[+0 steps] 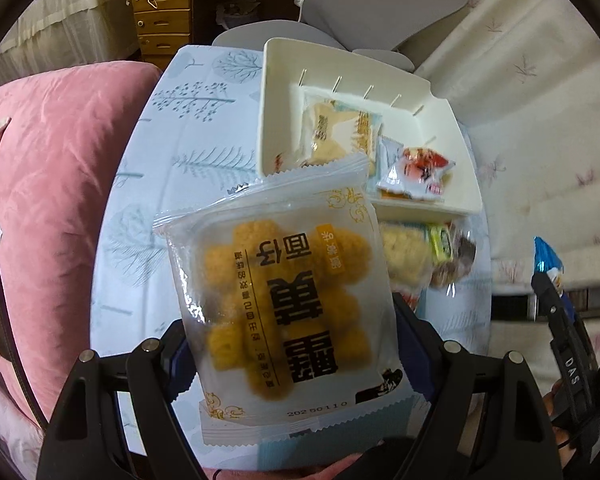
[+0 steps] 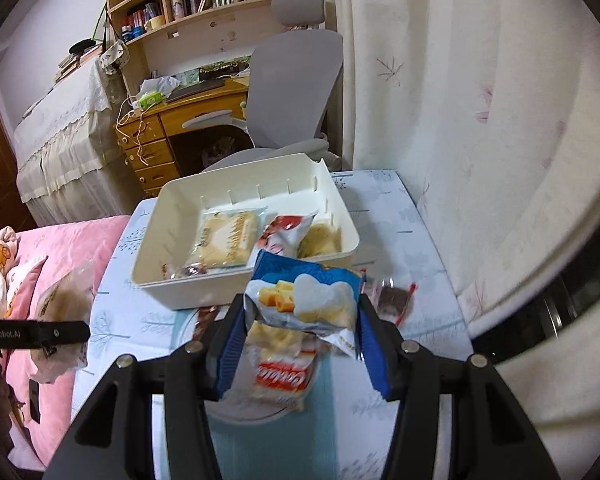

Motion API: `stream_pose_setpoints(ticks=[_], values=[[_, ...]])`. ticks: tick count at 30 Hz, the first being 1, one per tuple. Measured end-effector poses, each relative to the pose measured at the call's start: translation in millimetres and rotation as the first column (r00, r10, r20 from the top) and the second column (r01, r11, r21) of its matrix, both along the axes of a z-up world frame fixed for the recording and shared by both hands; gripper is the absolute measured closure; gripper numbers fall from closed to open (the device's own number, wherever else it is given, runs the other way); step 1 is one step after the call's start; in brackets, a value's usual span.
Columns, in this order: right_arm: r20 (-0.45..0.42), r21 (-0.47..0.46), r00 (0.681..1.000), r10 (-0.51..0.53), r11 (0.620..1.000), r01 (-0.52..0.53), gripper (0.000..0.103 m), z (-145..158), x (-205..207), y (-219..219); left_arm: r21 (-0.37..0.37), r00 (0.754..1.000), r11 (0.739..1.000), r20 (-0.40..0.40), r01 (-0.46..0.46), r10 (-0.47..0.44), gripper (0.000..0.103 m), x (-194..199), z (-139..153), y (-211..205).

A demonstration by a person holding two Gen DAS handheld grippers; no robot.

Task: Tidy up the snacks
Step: 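Carry puff bag over the box with left tool while right tool carries blue bag, then open left tool to drop puff bag in box while right tool drops blue bag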

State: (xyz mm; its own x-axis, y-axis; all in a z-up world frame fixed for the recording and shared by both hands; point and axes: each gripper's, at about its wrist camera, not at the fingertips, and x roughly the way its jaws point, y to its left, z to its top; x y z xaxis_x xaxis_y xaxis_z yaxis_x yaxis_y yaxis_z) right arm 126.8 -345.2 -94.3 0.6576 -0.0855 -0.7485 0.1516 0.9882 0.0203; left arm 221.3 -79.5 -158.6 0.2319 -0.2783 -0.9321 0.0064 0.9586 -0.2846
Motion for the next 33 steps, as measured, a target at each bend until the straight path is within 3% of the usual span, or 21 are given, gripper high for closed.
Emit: stream_pose_setpoints(ticks=[9,21,24,33], values=[[-0.016,0.033,0.994,0.111,0.993,-0.110,0.050,-27,66,-47,0.043,0.998,0.998,0.031,-0.051,0.050,0.021,64,0,-40],[-0.040,0.112,0.985,0.167,0.980,-0.162,0.047,-71,119,-60,0.067,0.996,0.994,0.046,-0.086,0.083,0.018,119,-20,-71],[-0.078,0.133,0.980,0.185,0.976,-0.174,0.034,-84,128,-58,0.047,0.992,0.993,0.068,-0.108,0.105,0.015,123,-21,-70],[-0.123,0.183,0.983,0.138,0.976,-0.114,0.031,-92,130,-65,0.030,0.989,0.989,0.047,-0.142,0.141,0.012,105,-30,-57]])
